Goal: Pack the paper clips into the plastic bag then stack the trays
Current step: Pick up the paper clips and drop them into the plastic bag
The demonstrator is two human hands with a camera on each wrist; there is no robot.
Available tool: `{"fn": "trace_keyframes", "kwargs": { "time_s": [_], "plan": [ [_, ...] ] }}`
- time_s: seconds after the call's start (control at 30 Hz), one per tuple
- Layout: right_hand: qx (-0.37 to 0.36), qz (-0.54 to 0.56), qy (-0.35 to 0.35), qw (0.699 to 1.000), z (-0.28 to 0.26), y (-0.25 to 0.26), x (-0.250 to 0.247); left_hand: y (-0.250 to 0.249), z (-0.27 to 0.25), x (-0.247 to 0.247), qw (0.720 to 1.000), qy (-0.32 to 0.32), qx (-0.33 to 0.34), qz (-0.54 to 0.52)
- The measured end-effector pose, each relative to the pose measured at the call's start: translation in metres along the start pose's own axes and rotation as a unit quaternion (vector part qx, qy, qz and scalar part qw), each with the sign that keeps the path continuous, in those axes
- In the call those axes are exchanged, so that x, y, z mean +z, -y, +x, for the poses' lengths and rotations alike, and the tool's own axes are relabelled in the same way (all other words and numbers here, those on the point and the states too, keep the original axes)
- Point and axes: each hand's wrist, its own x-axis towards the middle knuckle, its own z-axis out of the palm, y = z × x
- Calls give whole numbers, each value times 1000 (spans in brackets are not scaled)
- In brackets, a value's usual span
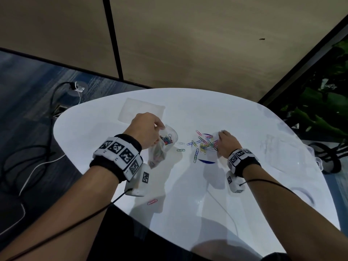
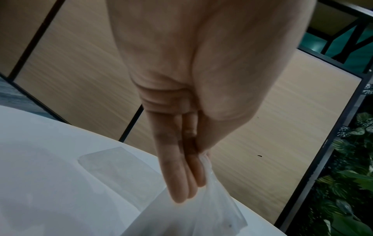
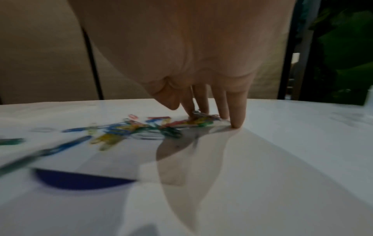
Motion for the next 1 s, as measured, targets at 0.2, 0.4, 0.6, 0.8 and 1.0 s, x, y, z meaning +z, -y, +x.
{"fn": "trace_keyframes", "kwargs": {
  "time_s": [0.2,0.4,0.6,0.8,1.0],
  "plan": [
    [-1,-48,-31,998,-17,31,12,-5,-2,3,1000,5,9,9],
    [-65,-30,-76,994,-25,55,13,-4,-7,1,1000,12,12,12],
    [86,347,-59,932,-20,36,-13,1,-5,-1,1000,16,-7,-1],
    [38,765,101,635,-59,66,-73,2,-1,4,1000,25,-12,12],
    [-22,759,169,628,-85,116,-91,-1,-2,7,1000,22,-7,2]
  ]
}}
